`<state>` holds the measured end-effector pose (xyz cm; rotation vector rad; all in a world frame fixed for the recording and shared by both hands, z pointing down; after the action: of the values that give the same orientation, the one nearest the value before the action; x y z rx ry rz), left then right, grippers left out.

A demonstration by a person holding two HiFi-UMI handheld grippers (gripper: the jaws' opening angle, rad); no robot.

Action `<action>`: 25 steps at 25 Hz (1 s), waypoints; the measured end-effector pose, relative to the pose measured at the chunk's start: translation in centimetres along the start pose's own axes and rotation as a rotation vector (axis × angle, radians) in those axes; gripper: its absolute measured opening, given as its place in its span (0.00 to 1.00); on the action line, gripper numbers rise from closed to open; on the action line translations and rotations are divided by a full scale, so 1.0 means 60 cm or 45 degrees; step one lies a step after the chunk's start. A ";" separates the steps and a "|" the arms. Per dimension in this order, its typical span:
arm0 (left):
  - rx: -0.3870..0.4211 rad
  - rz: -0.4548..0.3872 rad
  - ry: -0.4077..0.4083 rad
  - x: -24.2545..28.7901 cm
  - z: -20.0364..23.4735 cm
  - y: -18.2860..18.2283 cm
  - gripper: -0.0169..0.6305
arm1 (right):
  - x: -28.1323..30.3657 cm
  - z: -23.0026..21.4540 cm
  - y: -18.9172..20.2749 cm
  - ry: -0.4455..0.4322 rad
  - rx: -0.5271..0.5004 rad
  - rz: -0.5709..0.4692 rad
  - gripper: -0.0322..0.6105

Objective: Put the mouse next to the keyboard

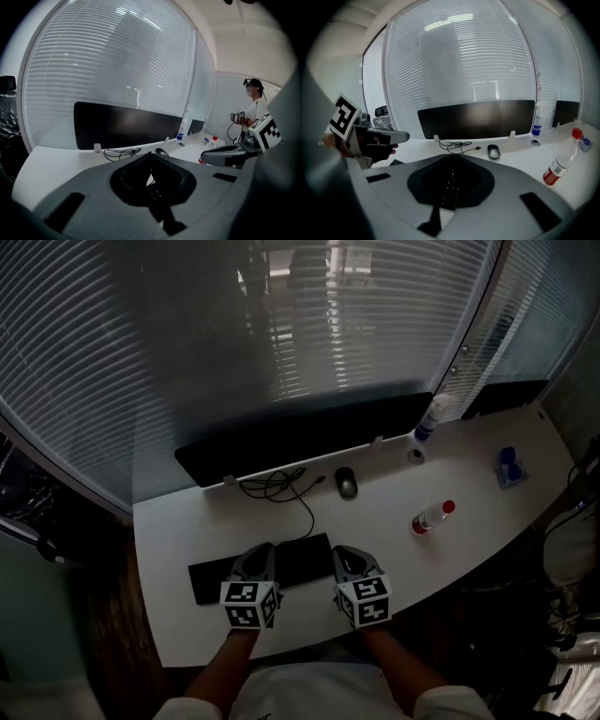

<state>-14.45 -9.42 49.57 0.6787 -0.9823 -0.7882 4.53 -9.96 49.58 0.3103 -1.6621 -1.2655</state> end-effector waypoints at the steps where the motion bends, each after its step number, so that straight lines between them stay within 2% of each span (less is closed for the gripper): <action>1: 0.011 0.003 0.008 0.012 0.001 -0.003 0.03 | 0.008 -0.007 -0.001 0.001 -0.001 0.000 0.06; 18: 0.052 0.043 0.020 0.167 0.003 0.018 0.03 | 0.148 -0.134 0.026 0.101 0.045 0.029 0.06; 25: 0.046 0.075 0.043 0.196 -0.005 0.033 0.03 | 0.205 -0.171 0.042 0.123 0.023 0.035 0.06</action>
<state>-9.73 -17.98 56.37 0.6898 -0.9832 -0.7068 7.76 -23.41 58.06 0.3535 -1.5913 -1.1973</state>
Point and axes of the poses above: the fingertips, and each gripper's own axes: x forward along the fingers, z to its left, y out of its underside, the point moved 5 cm from there along -x, backward along the fingers, and after that the axes turned 11 degrees about -x, right-handed, at the moved point
